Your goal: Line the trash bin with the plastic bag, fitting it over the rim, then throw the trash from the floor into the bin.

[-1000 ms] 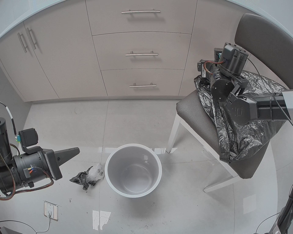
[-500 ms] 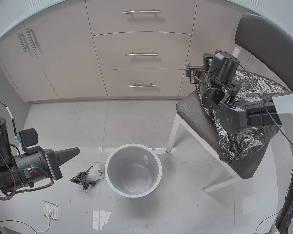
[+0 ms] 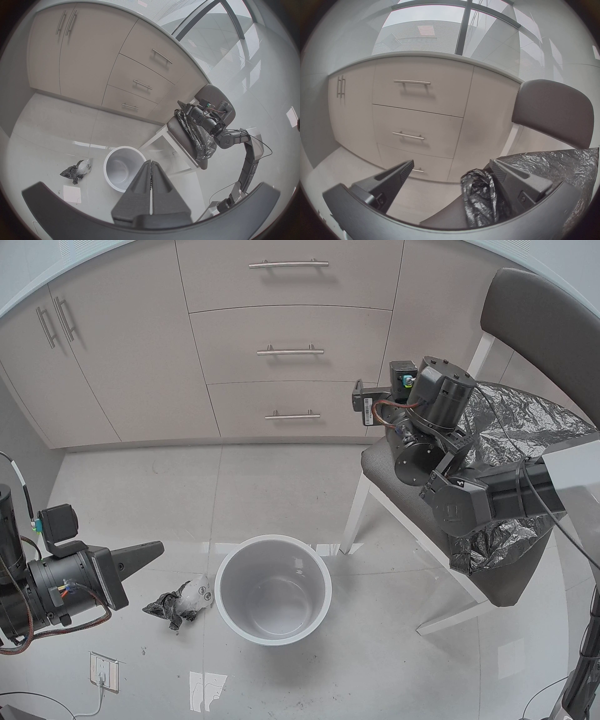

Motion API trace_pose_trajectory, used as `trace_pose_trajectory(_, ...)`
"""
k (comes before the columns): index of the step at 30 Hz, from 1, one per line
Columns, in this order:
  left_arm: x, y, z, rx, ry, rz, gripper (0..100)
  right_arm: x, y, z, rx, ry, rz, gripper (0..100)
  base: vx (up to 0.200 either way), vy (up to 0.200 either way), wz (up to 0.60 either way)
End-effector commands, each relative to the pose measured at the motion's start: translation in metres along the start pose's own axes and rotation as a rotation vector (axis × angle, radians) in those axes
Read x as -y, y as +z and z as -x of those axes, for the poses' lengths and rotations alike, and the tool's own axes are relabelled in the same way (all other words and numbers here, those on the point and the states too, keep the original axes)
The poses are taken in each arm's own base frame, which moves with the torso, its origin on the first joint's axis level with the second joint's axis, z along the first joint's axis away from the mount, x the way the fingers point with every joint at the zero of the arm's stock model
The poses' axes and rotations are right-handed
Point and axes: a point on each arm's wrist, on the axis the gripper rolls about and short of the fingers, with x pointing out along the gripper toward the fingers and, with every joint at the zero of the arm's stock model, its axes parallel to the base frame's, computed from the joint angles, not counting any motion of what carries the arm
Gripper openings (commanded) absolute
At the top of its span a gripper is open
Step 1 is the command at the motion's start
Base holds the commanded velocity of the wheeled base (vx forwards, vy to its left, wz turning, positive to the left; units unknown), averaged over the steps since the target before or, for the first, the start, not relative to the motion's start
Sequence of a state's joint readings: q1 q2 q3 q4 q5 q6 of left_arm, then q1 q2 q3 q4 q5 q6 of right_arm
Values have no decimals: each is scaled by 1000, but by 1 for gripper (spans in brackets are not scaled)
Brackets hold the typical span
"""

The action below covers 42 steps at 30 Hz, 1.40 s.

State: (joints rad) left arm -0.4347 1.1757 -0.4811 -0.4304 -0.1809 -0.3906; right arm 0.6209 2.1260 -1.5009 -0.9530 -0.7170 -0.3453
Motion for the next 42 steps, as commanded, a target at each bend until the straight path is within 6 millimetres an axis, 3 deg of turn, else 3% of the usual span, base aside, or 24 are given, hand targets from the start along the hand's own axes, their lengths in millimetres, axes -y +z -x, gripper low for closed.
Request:
trace_pose_trajectory(1, 0, 0, 0, -1, 1, 1, 0, 16, -14, -23, -9, -70, 18, 100, 0, 0, 0)
trace_pose_trajectory(7, -1, -1, -1, -4, 2, 1, 0, 37, -40, -47, -43, -139, 58, 100, 0, 0, 0)
trace_pose_trajectory(26, -1, -2, -1, -6, 3, 2, 0, 62, -43, -65, -66, -292, 90, 100, 0, 0, 0)
trace_pose_trajectory(35, -1, -2, -2, -9, 4, 3, 0, 63, -50, -65, -93, -317, 114, 100, 0, 0, 0)
trace_pose_trajectory(42, -2, -3, -4, -18, 8, 4, 0, 58, -68, -62, -134, -303, 148, 100, 0, 0, 0)
